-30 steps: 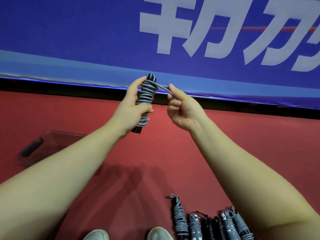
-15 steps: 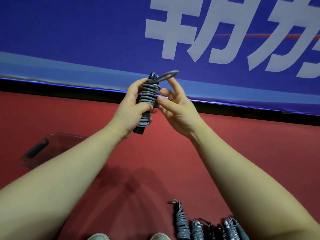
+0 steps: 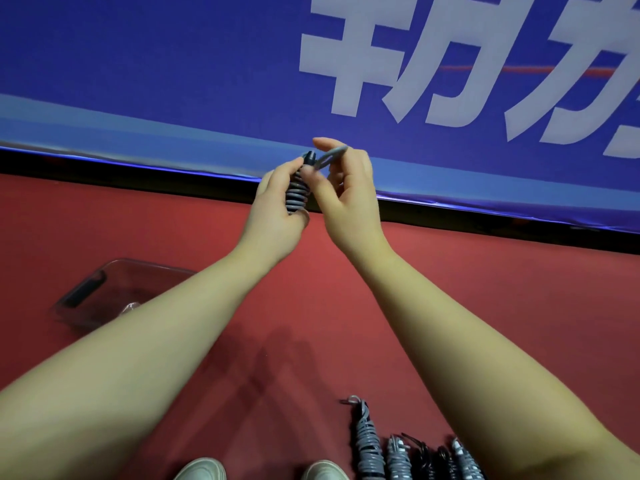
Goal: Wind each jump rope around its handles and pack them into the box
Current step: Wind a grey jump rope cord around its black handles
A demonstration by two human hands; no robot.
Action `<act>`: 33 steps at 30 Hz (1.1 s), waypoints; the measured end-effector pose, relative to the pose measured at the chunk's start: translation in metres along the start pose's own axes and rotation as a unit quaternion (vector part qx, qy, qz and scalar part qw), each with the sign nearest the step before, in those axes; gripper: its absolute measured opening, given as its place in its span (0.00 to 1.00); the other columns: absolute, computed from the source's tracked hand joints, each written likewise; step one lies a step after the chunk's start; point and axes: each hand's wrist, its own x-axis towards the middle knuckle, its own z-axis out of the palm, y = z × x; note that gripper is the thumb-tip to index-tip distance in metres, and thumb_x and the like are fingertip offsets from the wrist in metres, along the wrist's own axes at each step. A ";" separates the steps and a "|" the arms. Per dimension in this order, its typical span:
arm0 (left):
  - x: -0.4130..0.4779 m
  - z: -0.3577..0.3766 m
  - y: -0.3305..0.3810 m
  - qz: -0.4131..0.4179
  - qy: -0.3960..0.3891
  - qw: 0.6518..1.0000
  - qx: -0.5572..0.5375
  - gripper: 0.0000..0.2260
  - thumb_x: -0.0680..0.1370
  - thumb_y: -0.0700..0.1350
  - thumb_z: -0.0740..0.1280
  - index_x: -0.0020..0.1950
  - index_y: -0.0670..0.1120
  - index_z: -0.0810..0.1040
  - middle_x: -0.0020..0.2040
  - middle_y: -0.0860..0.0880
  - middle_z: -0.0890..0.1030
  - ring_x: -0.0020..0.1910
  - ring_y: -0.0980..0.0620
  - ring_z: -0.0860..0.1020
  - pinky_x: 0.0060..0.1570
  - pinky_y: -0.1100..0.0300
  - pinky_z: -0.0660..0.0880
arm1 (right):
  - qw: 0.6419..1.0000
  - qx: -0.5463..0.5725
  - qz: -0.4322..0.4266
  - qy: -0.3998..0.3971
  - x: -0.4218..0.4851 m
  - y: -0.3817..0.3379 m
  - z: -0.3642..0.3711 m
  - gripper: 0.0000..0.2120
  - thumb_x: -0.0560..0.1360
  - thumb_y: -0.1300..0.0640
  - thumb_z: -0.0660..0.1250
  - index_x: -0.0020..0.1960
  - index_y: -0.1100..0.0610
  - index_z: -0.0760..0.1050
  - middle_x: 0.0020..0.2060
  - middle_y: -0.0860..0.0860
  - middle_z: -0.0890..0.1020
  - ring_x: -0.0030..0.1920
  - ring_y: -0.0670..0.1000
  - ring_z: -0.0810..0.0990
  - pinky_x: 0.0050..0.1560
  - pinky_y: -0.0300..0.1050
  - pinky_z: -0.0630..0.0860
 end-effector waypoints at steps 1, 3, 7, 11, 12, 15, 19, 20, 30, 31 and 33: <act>-0.002 0.000 0.002 0.011 0.002 1.000 0.017 0.29 0.71 0.29 0.62 0.71 0.46 0.67 0.61 0.46 0.70 0.59 0.43 0.74 0.53 0.58 0.70 | 0.999 -0.004 -0.007 0.033 0.001 0.000 0.003 0.11 0.77 0.57 0.64 0.59 0.53 0.73 0.45 0.43 0.68 0.45 0.39 0.70 0.47 0.28 0.67; -0.005 0.001 0.006 0.043 0.001 0.999 0.032 0.30 0.70 0.27 0.62 0.72 0.42 0.66 0.65 0.46 0.69 0.60 0.60 0.68 0.59 0.75 0.63 | 0.994 0.041 0.039 0.092 0.005 -0.002 0.007 0.07 0.79 0.55 0.60 0.56 0.51 0.74 0.46 0.43 0.69 0.48 0.42 0.73 0.50 0.31 0.69; -0.005 0.004 0.006 0.062 -0.014 0.998 -0.001 0.30 0.70 0.29 0.63 0.71 0.45 0.65 0.60 0.52 0.68 0.53 0.54 0.70 0.55 0.63 0.69 | 0.881 0.328 0.302 0.162 0.026 0.000 0.000 0.11 0.81 0.55 0.58 0.42 0.55 0.73 0.35 0.47 0.74 0.31 0.42 0.72 0.35 0.35 0.70; -0.010 0.003 -0.004 0.065 -0.070 0.994 -0.056 0.29 0.68 0.37 0.63 0.65 0.60 0.65 0.56 0.41 0.74 0.39 0.44 0.70 0.46 0.39 0.73 | 0.839 0.335 0.425 0.066 0.036 0.010 -0.017 0.11 0.80 0.60 0.60 0.39 0.58 0.72 0.32 0.50 0.73 0.26 0.43 0.70 0.24 0.31 0.69; -0.012 0.002 -0.007 0.071 -0.077 0.993 -0.053 0.29 0.68 0.37 0.63 0.64 0.62 0.65 0.55 0.42 0.74 0.38 0.49 0.70 0.46 0.41 0.73 | 0.856 0.288 0.429 0.023 0.036 0.011 -0.023 0.10 0.80 0.61 0.60 0.40 0.59 0.73 0.31 0.51 0.73 0.26 0.43 0.70 0.24 0.30 0.70; -0.017 0.000 -0.008 0.107 -0.085 0.990 -0.023 0.30 0.67 0.35 0.63 0.63 0.61 0.64 0.60 0.50 0.73 0.47 0.56 0.73 0.53 0.53 0.71 | 0.899 0.143 0.398 -0.112 0.036 0.007 -0.044 0.10 0.80 0.61 0.60 0.42 0.58 0.76 0.30 0.50 0.75 0.30 0.44 0.71 0.29 0.30 0.73; -0.019 0.004 -0.004 0.165 -0.103 0.981 -0.002 0.30 0.66 0.34 0.62 0.63 0.58 0.69 0.61 0.59 0.68 0.60 0.60 0.70 0.64 0.57 0.68 | 0.921 -0.145 0.277 -0.233 0.036 -0.008 -0.064 0.09 0.79 0.61 0.61 0.46 0.60 0.80 0.42 0.55 0.80 0.41 0.49 0.77 0.42 0.37 0.77; -0.019 0.005 -0.002 0.173 -0.105 0.979 0.004 0.28 0.66 0.37 0.61 0.64 0.57 0.69 0.61 0.59 0.68 0.62 0.61 0.69 0.65 0.59 0.68 | 0.913 -0.198 0.257 -0.247 0.037 -0.011 -0.067 0.10 0.79 0.60 0.61 0.49 0.63 0.80 0.44 0.57 0.81 0.43 0.51 0.78 0.46 0.41 0.78; -0.018 0.003 0.016 0.129 -0.084 0.984 0.094 0.30 0.65 0.41 0.60 0.64 0.63 0.61 0.55 0.52 0.65 0.52 0.55 0.69 0.51 0.67 0.65 | 0.949 -0.151 0.168 -0.218 0.028 -0.005 -0.082 0.10 0.79 0.56 0.62 0.51 0.46 0.81 0.33 0.39 0.81 0.36 0.40 0.77 0.47 0.38 0.74; -0.018 0.002 0.016 0.120 -0.088 0.984 0.094 0.31 0.65 0.41 0.60 0.64 0.64 0.61 0.56 0.52 0.64 0.52 0.56 0.69 0.51 0.67 0.65 | 0.952 -0.149 0.164 -0.213 0.026 -0.005 -0.082 0.10 0.79 0.56 0.61 0.53 0.47 0.80 0.31 0.38 0.80 0.33 0.38 0.75 0.43 0.34 0.72; -0.016 0.000 0.016 0.111 -0.098 0.985 0.091 0.31 0.64 0.42 0.60 0.63 0.65 0.60 0.57 0.52 0.64 0.53 0.57 0.69 0.52 0.67 0.64 | 0.954 -0.150 0.156 -0.209 0.022 -0.006 -0.078 0.10 0.81 0.54 0.59 0.53 0.47 0.79 0.31 0.44 0.78 0.31 0.42 0.74 0.38 0.35 0.70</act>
